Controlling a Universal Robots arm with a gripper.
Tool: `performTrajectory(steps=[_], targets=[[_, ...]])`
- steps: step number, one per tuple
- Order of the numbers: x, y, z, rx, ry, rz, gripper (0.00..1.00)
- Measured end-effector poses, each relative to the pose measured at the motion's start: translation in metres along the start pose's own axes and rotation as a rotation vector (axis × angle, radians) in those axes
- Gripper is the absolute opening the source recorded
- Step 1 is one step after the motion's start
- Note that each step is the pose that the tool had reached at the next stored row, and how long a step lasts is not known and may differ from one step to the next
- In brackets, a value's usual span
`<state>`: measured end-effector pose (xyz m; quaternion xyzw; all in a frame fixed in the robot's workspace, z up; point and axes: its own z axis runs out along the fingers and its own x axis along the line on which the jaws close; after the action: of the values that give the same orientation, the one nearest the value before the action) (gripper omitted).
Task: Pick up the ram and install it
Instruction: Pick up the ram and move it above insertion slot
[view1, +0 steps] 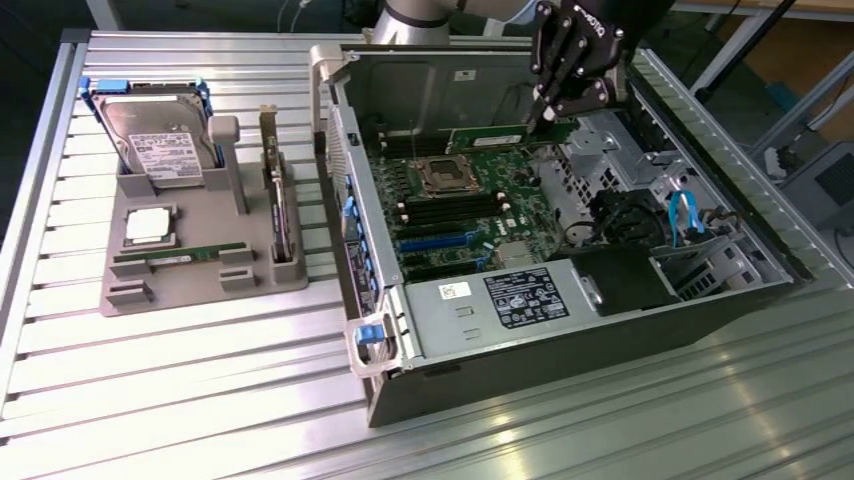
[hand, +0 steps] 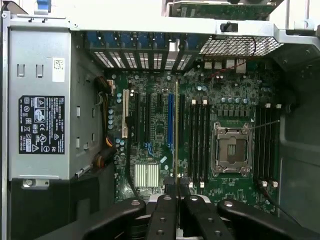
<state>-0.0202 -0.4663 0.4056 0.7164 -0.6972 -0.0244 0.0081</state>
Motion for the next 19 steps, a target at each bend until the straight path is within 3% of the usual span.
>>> performTrajectory(steps=[4,12,19], targets=[[0.0,-0.0002,0.0025,0.0001,-0.0006,0.0,0.12],[0.001,-0.0016,0.0214,0.0002,-0.0056,0.0,0.12],[0.002,-0.0021,0.0308,0.0003,-0.0111,-0.001,0.12]])
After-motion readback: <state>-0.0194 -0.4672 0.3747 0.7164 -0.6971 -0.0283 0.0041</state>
